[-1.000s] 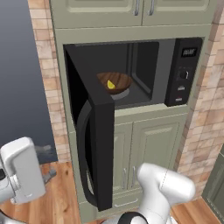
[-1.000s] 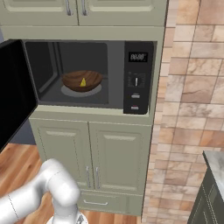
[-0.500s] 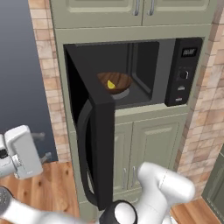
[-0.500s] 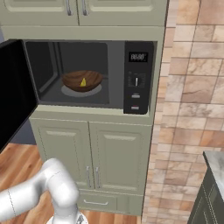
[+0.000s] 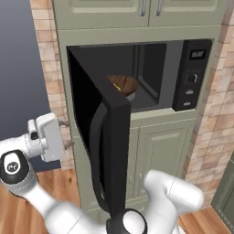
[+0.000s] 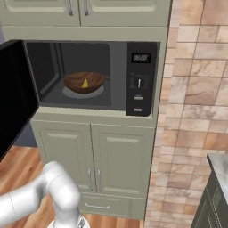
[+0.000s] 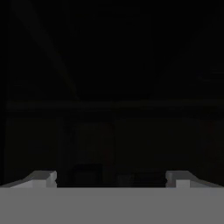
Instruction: Pick the lemon wedge from the sink and place it in the bowl. Then pick the bowl and place it in the microwave. Then close the microwave door and press the start button.
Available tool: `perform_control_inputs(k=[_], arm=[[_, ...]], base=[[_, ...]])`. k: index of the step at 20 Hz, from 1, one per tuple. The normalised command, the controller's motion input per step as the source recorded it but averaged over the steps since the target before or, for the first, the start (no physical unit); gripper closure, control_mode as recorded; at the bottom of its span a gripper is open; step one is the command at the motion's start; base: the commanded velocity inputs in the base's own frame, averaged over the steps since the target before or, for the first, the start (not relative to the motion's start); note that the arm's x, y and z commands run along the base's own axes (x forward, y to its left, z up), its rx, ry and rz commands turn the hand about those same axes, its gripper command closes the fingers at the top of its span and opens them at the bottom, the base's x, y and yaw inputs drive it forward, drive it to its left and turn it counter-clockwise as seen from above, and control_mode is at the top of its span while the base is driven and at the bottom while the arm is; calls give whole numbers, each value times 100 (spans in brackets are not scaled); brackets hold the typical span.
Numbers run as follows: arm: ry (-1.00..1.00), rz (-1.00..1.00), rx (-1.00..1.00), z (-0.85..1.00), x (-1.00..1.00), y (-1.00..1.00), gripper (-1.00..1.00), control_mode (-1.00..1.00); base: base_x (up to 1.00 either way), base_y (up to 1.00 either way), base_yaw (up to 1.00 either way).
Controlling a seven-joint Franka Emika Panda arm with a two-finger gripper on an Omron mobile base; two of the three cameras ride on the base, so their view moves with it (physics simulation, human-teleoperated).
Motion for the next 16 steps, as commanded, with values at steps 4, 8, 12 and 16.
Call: perform_control_inputs(k=[4, 8, 12, 16], arm=[[0, -16, 9, 0, 100, -64, -100, -100], [0, -17, 9, 0, 100, -63, -100, -100], [0, -15, 10, 0, 96, -62, -100, -100], [-1, -11, 9, 0, 73, -53, -100, -100]], base=[[0, 0, 0], [0, 0, 0], [0, 0, 0], [0, 0, 0]])
